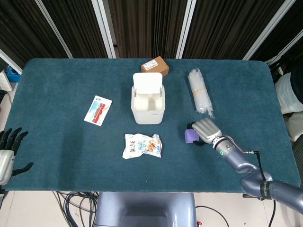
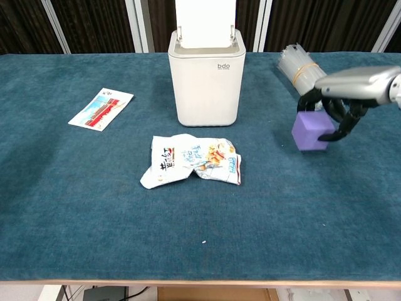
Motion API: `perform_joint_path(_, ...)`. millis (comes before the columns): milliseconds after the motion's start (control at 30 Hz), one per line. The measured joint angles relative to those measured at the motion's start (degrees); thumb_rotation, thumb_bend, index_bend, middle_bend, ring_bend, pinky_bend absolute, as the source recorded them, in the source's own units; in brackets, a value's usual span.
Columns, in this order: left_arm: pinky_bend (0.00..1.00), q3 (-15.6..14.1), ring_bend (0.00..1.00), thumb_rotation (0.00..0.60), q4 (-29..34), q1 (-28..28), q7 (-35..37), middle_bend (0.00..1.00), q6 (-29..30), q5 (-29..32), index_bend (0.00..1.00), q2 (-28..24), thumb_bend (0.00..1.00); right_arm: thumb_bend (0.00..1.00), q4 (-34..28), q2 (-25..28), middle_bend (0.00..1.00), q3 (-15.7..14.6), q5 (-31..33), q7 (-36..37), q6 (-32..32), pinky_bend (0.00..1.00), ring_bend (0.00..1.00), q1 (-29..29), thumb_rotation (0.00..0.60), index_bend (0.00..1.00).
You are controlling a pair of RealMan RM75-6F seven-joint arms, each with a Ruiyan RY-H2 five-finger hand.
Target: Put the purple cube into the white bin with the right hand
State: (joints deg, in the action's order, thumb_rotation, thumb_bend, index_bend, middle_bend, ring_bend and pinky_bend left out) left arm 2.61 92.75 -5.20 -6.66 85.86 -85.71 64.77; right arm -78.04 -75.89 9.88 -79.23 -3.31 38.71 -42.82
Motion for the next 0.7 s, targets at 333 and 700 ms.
perform_joint_path(333,0.00,-0.01,0.00,0.600,0.22,0.05,0.01,0.15,-0.06,0.19,0.18,-0.07,0.07,0.41,-10.79,11.93,0.52,6.51,-0.64,10.00,14.55,0.55,0.53,4.58,0.600,0.53)
perform_joint_path(700,0.00,-0.04,0.00,0.600,0.38,0.20,0.32,0.15,0.29,0.01,0.18,-0.18,0.07,0.40,-12.69,14.00,0.40,13.75,5.24,8.81,9.18,0.55,0.38,-3.76,0.600,0.45)
